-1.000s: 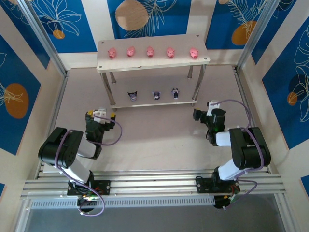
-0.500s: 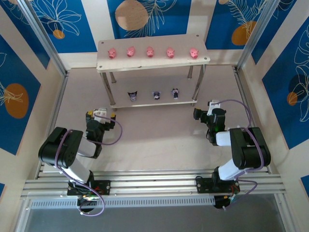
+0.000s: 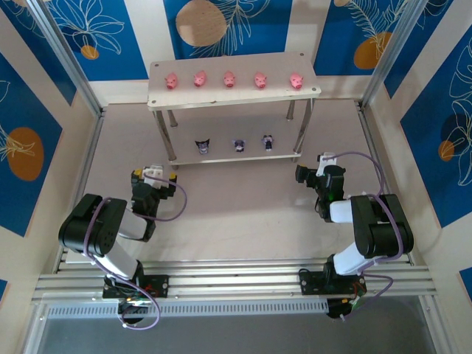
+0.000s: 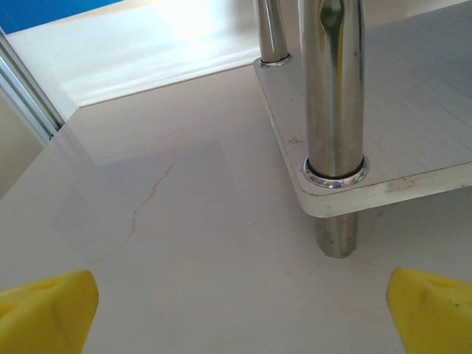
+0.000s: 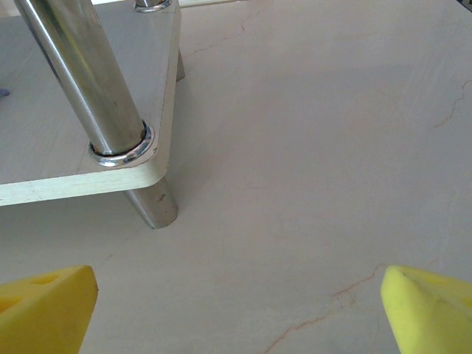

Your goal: Place and organize the plastic toys onto the shelf

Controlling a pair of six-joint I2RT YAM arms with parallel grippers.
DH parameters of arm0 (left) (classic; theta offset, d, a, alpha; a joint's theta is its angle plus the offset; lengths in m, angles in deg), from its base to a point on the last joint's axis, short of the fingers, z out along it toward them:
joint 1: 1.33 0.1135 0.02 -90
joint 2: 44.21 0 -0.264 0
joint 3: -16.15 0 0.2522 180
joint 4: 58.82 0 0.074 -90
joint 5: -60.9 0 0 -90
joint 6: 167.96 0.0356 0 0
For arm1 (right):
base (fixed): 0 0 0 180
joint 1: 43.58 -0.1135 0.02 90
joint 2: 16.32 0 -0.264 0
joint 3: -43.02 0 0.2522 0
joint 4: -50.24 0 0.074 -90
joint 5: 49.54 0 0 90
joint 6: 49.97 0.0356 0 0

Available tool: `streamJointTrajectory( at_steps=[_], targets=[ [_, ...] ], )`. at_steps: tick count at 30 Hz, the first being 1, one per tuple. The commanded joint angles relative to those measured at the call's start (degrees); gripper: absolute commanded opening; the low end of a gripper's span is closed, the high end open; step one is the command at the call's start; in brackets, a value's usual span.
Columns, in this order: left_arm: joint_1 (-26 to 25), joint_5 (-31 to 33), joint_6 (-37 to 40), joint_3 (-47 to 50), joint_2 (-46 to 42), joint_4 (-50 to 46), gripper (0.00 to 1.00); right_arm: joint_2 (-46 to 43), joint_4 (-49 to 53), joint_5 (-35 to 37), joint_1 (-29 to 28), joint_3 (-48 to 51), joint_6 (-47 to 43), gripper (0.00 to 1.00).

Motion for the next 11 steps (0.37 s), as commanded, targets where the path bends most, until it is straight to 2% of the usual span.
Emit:
streamJointTrajectory(
  at_steps=[1, 5, 11],
  targets=[
    [0.59, -0.80, -0.59, -1.96, -1.21, -2.74, 1.00, -0.57, -1.59, 0.41, -0.21, -0.98, 0.38, 0.99],
    [1.73, -3.78, -1.18, -3.35, -1.83, -6.44, 1.00, -0.55, -1.57, 0.43, -0.20, -0.92, 0.38, 0.99],
    [2.43, -4.11, -1.76, -4.03, -2.05, -7.81, 1.00, -0.59, -1.54, 0.41, -0.19, -0.96, 0.38, 0.99]
  ],
)
